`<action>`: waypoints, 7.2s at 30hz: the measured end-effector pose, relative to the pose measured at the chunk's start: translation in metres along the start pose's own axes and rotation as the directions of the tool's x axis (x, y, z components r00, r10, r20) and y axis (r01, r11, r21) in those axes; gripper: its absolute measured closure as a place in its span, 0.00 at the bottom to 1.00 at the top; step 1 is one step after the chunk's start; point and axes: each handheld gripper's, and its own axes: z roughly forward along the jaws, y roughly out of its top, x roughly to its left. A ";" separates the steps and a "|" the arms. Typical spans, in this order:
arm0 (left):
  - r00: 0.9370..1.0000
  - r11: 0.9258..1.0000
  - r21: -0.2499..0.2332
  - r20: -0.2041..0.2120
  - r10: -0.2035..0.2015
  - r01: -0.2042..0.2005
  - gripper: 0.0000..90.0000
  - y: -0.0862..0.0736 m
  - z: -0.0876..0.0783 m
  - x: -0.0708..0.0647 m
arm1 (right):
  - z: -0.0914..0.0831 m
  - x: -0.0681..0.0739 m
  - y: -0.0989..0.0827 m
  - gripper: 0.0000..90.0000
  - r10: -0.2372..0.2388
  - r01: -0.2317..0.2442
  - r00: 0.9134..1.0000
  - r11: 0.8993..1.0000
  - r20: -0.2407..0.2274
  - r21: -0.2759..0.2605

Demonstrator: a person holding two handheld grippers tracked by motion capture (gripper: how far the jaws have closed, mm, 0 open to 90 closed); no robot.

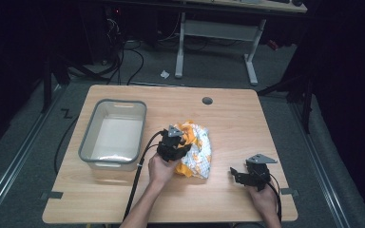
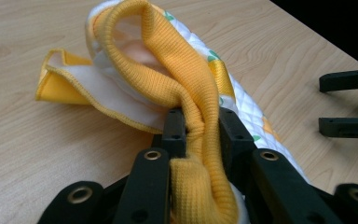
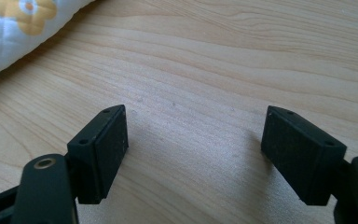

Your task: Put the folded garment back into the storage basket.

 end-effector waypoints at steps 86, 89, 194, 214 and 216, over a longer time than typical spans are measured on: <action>0.995 0.988 -0.156 -0.095 -0.032 0.017 0.85 0.035 -0.152 0.075 | 0.000 0.000 0.000 0.26 -0.002 0.002 1.000 1.000 0.000 -0.001; 0.994 0.987 -0.160 -0.103 -0.040 0.023 0.85 0.033 -0.157 0.080 | 0.000 0.000 0.000 0.26 -0.001 0.001 1.000 1.000 0.000 -0.001; 0.882 0.989 0.052 -0.460 -0.102 0.141 0.45 -0.019 -0.133 0.175 | 0.000 0.000 0.000 0.26 0.002 -0.002 1.000 1.000 0.002 -0.001; 0.939 0.994 -0.075 -0.329 -0.096 0.076 0.41 -0.001 -0.144 0.122 | 0.000 0.000 0.000 0.26 0.002 -0.002 1.000 1.000 0.002 -0.001; 0.944 0.995 -0.075 -0.319 -0.082 0.062 0.41 0.000 -0.145 0.117 | 0.000 0.000 0.000 0.26 0.002 -0.002 1.000 1.000 0.002 -0.001</action>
